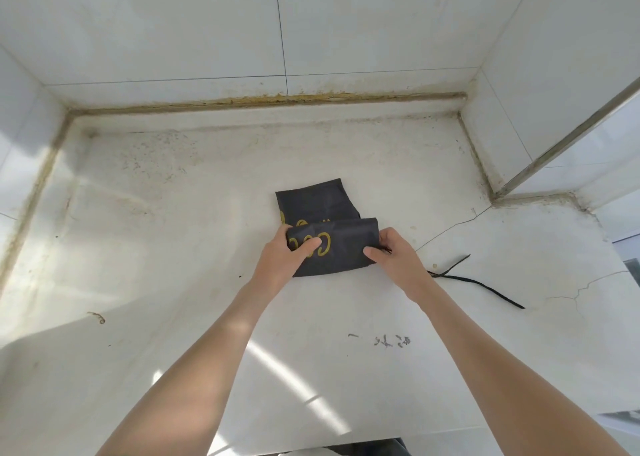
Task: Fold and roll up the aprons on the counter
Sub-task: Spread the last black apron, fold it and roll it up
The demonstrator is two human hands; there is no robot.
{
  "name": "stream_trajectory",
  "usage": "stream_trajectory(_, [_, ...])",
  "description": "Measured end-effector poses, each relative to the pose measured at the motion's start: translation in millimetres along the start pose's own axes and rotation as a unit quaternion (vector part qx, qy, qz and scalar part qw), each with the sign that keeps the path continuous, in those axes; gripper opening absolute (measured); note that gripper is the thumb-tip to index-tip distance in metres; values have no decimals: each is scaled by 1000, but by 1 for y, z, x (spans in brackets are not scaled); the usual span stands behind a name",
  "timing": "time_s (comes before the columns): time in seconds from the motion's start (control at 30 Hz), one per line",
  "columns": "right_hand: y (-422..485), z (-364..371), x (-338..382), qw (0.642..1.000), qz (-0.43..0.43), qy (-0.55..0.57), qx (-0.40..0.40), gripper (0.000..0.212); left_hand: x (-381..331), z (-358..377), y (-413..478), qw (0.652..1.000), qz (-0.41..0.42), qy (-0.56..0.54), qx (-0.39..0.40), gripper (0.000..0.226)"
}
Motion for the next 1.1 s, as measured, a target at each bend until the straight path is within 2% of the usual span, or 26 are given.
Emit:
stream_trajectory(0.07, [3,3,4,1000,11,-4,-17,11,3,0,0,1000,-6,-19,7,38])
stream_trajectory(0.17, [7,7,10,998,7,-55,-35,17,7,0,-3,1000,13,-16,-23,35])
stream_trajectory(0.23, [11,11,14,994,-2,-103,-40,22,10,1,-4,994,52,69,-67,35])
stream_trajectory(0.33, [15,18,17,980,-18,-195,-31,25,16,1,-2,960,95,228,-134,40])
stream_trajectory(0.47, [20,24,20,968,-39,-244,-31,19,21,8,-2,932,106,313,-148,56])
stream_trajectory(0.53, [22,23,19,973,-48,-226,-28,19,22,8,0,937,94,303,-143,54])
stream_trajectory(0.63, [24,21,19,977,-58,-204,-32,25,21,6,2,954,97,250,-133,40])
stream_trajectory(0.73, [26,25,22,962,-65,-263,-44,25,22,6,0,957,115,240,-116,35])
stream_trajectory(0.8, [29,30,25,944,-68,-321,-44,25,25,7,-3,930,183,286,-139,37])
stream_trajectory(0.87, [31,31,27,927,-72,-365,-51,28,23,9,-5,863,277,394,-157,39])
stream_trajectory(0.9, [31,31,28,919,-83,-380,-64,32,20,13,-4,828,313,442,-143,42])
stream_trajectory(0.97, [31,33,25,899,-143,-402,-100,43,17,18,-2,790,356,492,-80,39])
stream_trajectory(1.0, [31,34,22,888,-173,-412,-112,49,19,19,-2,783,352,510,-49,32])
stream_trajectory(1.03, [31,34,20,878,-197,-419,-124,53,22,18,-1,786,325,526,-15,39])
stream_trajectory(1.1, [33,34,18,863,-215,-443,-112,53,30,15,-1,783,260,562,54,73])
Point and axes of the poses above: each hand's wrist, its own y-axis towards the middle knuckle, its own z-axis out of the palm, x = y × z, the point moved 3 cm from there along y, towards the middle knuckle, and after that the axes turned 11 degrees about -y, right-handed, at the moved point
